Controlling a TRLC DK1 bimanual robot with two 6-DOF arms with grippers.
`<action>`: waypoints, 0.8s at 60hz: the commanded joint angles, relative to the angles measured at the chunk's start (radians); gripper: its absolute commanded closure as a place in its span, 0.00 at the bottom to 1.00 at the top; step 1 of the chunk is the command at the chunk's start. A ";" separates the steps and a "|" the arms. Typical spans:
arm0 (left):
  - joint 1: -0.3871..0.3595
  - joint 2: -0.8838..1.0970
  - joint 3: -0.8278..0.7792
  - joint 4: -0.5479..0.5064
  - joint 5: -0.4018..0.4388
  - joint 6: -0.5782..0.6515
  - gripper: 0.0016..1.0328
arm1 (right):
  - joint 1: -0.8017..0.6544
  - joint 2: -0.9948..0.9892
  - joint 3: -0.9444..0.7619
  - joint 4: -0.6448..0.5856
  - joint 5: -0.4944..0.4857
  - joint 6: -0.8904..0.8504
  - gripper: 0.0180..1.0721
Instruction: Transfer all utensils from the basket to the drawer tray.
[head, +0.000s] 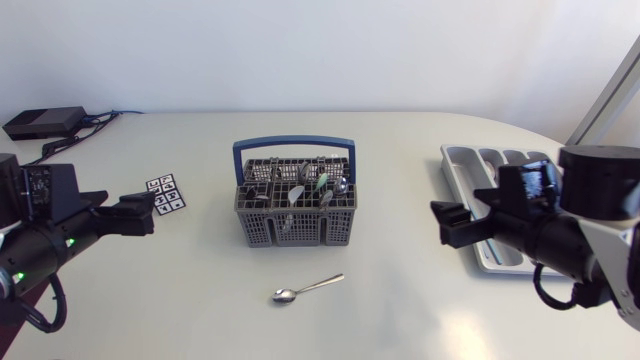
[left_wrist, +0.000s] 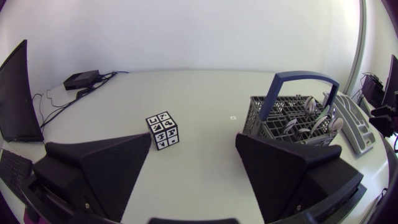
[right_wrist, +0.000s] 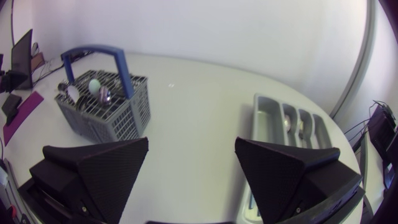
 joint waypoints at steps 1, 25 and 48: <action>-0.010 0.032 0.054 -0.028 -0.012 0.024 0.10 | 0.080 0.105 0.070 -0.069 0.013 0.030 0.05; -0.067 0.088 0.096 -0.123 -0.011 0.115 0.10 | 0.320 0.504 0.300 -0.313 -0.189 -0.169 0.05; -0.084 0.124 0.087 -0.054 -0.011 0.112 0.10 | 0.508 0.703 0.409 -0.334 -0.217 -0.467 0.05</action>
